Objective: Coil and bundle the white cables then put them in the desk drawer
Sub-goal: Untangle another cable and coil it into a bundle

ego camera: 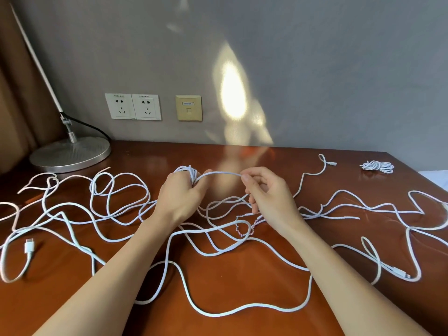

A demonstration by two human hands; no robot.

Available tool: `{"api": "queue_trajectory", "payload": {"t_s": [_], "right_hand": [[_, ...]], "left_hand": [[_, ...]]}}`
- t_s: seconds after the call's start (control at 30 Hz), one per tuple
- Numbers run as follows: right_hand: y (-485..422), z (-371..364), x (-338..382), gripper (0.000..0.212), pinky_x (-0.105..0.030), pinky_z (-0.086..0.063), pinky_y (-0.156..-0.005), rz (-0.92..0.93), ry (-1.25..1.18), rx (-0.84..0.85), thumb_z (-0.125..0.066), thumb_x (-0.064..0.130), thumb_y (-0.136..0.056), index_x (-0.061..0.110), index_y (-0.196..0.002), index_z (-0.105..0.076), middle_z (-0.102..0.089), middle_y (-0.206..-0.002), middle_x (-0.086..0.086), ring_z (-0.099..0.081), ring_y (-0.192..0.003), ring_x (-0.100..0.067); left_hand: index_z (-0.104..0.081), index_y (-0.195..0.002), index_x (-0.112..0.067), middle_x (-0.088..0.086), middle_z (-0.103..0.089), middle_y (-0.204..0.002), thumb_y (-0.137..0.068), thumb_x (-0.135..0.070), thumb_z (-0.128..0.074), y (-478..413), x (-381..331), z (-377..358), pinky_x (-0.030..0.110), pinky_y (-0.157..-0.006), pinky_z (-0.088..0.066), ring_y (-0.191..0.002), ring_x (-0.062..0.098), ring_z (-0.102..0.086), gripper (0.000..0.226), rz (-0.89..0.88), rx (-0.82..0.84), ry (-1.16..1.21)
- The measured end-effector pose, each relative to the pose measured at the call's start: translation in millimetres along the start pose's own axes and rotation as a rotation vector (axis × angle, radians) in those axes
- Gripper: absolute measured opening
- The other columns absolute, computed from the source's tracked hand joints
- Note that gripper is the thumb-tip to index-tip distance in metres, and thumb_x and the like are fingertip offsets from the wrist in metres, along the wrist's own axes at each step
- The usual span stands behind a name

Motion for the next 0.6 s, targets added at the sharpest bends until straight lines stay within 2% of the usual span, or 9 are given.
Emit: {"api": "queue_trajectory", "payload": {"t_s": [0.1, 0.2, 0.27, 0.37, 0.5, 0.6], "right_hand": [[1, -3, 1, 0.013, -0.022, -0.049, -0.059, 0.040, 0.102, 0.037, -0.062, 0.023, -0.103, 0.027, -0.112, -0.071, -0.068, -0.085, 0.022, -0.063, -0.070, -0.004], [2, -4, 1, 0.019, -0.017, -0.048, -0.061, 0.061, 0.149, 0.023, -0.059, 0.015, -0.103, 0.027, -0.113, -0.070, -0.067, -0.088, 0.024, -0.066, -0.075, -0.005], [2, -3, 1, 0.015, -0.022, -0.051, -0.058, 0.074, 0.173, -0.031, -0.061, 0.019, -0.102, 0.027, -0.111, -0.071, -0.069, -0.086, 0.022, -0.068, -0.072, -0.008], [0, 0, -2, 0.011, -0.032, -0.051, -0.057, 0.110, 0.191, -0.110, -0.063, 0.030, -0.102, 0.023, -0.105, -0.072, -0.069, -0.074, 0.015, -0.064, -0.060, -0.008], [-2, 6, -9, 0.015, -0.029, -0.043, -0.059, 0.135, 0.250, -0.087, -0.063, 0.031, -0.102, 0.020, -0.096, -0.072, -0.061, -0.064, 0.016, -0.056, -0.055, -0.007], [-1, 5, -7, 0.019, -0.027, -0.043, -0.061, 0.147, 0.261, -0.060, -0.059, 0.032, -0.103, 0.021, -0.097, -0.073, -0.061, -0.065, 0.018, -0.056, -0.058, -0.007]], "left_hand": [[-0.027, -0.059, -0.014, -0.001, -0.026, -0.053, -0.088, -0.056, -0.051, 1, 2, 1, 0.041, -0.055, -0.027, -0.055, 0.020, -0.024, 0.056, 0.074, 0.036, 0.080], [-0.032, -0.055, -0.012, 0.003, -0.030, -0.054, -0.087, -0.049, -0.049, 4, 1, 2, 0.043, -0.058, -0.027, -0.055, 0.020, -0.026, 0.052, 0.114, 0.138, 0.214], [-0.032, -0.052, -0.018, 0.002, -0.029, -0.054, -0.088, -0.044, -0.047, 4, -1, 1, 0.037, -0.055, -0.023, -0.053, 0.018, -0.024, 0.047, 0.134, 0.226, 0.325], [-0.029, -0.052, -0.019, 0.001, -0.024, -0.054, -0.089, -0.040, -0.041, 4, -5, -1, 0.029, -0.050, -0.016, -0.051, 0.015, -0.017, 0.045, 0.168, 0.354, 0.510], [-0.029, -0.051, -0.017, -0.001, -0.022, -0.051, -0.090, -0.041, -0.037, 6, -11, -5, 0.025, -0.047, -0.009, -0.048, 0.013, -0.014, 0.045, 0.188, 0.472, 0.737], [-0.029, -0.052, -0.018, -0.001, -0.023, -0.050, -0.092, -0.043, -0.035, 7, -10, -6, 0.023, -0.045, -0.010, -0.047, 0.013, -0.014, 0.048, 0.192, 0.514, 0.771]]}}
Point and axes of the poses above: each hand's wrist, its own y-axis away from the middle knuckle, its own z-axis out of the back of the hand, x = y × z, the point moved 2 cm from there along -y, towards the middle knuckle
